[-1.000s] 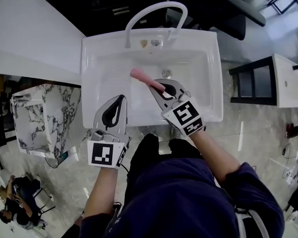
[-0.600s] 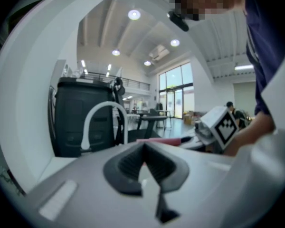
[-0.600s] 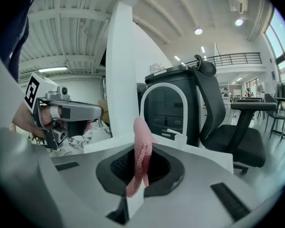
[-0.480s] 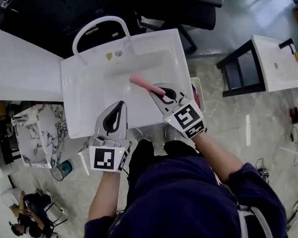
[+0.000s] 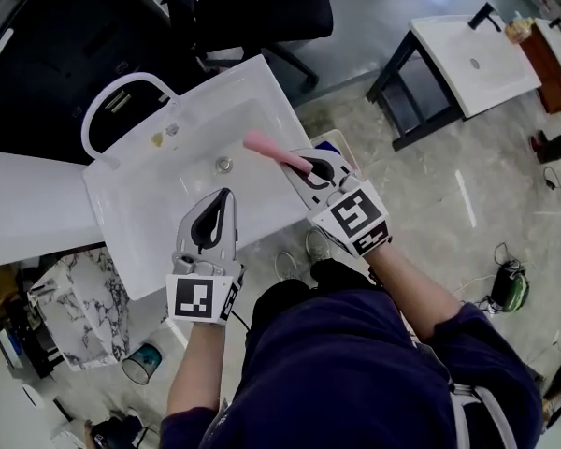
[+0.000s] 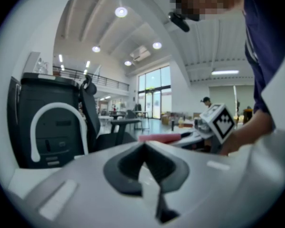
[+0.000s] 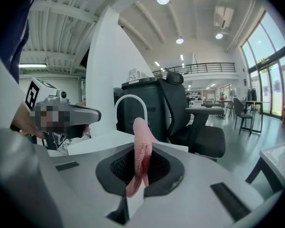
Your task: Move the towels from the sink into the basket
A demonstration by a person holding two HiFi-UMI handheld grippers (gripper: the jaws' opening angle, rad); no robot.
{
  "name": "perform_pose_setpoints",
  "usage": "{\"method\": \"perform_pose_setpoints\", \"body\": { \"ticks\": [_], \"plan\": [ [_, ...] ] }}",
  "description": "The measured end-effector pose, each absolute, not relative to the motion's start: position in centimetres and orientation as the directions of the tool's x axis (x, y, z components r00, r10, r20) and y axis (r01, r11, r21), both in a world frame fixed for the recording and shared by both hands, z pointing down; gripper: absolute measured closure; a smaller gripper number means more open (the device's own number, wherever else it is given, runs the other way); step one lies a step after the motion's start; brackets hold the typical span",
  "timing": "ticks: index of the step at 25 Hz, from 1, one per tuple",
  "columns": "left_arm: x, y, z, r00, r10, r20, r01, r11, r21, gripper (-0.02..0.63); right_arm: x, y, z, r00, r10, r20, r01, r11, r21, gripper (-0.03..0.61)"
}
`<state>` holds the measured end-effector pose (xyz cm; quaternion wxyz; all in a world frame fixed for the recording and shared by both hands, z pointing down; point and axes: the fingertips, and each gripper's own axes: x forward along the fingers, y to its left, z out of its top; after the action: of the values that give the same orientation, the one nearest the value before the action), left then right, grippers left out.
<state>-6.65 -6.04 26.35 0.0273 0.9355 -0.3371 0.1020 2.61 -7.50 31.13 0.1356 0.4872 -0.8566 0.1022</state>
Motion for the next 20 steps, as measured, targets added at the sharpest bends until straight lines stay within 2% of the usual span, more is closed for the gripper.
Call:
{"method": "perform_pose_setpoints", "body": {
  "ticks": [10, 20],
  "plan": [
    [-5.9, -3.3, 26.2, 0.881, -0.444, 0.161, -0.451, -0.892, 0.008, 0.611, 3.6, -1.1, 30.4, -0.267, -0.892, 0.364, -0.956, 0.294, 0.018, 0.561],
    [-0.5, -0.7, 24.9, 0.937, -0.329, 0.119, -0.332, -0.943, 0.008, 0.611, 9.2, 2.9, 28.8, -0.127, -0.928, 0.349, -0.987, 0.154, 0.053, 0.561]
  ]
}}
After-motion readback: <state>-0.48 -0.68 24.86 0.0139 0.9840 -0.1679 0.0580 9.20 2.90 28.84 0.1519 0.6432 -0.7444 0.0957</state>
